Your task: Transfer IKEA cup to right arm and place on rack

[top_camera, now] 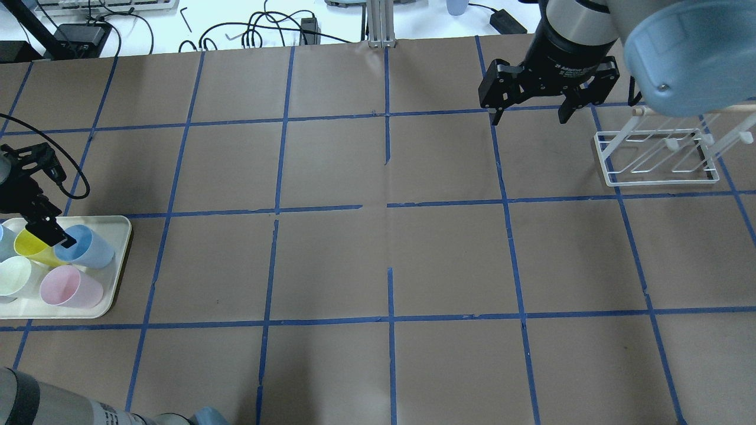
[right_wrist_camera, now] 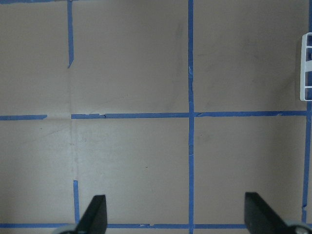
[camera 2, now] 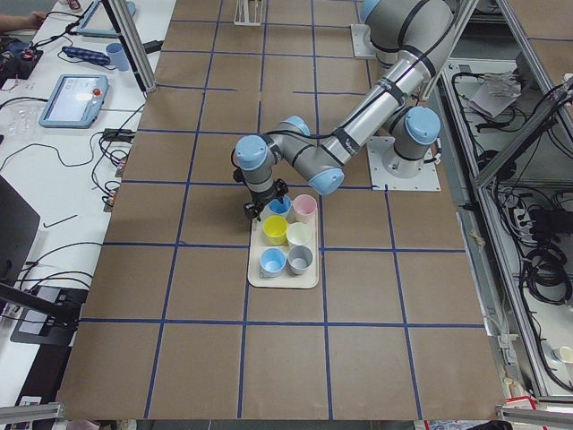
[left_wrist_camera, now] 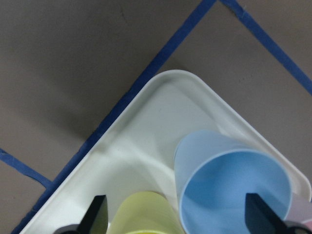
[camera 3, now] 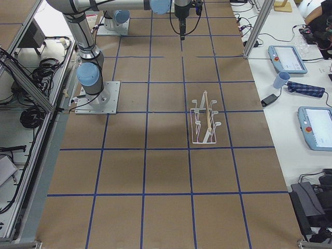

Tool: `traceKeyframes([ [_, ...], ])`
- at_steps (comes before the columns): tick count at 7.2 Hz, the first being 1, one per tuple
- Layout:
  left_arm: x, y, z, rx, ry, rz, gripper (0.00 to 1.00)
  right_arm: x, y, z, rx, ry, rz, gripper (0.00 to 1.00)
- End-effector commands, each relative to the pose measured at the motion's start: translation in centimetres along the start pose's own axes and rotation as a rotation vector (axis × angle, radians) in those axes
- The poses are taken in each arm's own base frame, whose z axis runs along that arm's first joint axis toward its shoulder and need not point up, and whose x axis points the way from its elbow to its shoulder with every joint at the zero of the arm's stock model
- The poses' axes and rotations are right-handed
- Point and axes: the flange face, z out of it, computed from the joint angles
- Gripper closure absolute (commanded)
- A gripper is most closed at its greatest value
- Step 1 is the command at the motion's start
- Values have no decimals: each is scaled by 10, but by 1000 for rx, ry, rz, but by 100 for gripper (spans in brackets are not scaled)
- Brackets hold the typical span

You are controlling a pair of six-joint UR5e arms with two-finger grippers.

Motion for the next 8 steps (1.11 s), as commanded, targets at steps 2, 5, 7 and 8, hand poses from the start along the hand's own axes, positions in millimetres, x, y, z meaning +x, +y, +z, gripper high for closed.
traceKeyframes([
  [2, 5, -1, 9, 7, 4, 24, 2, 0, 0, 0, 1, -3, 0, 0],
  [5, 4, -2, 13, 6, 10, 19, 47, 0, 0, 0, 1, -3, 0, 0],
  [7, 2, -4, 11, 14, -10, 19, 91, 0, 0, 1, 0, -1, 0, 0],
  [8, 4, -7, 6, 39, -18, 18, 100, 0, 0, 0, 1, -1, 0, 0],
])
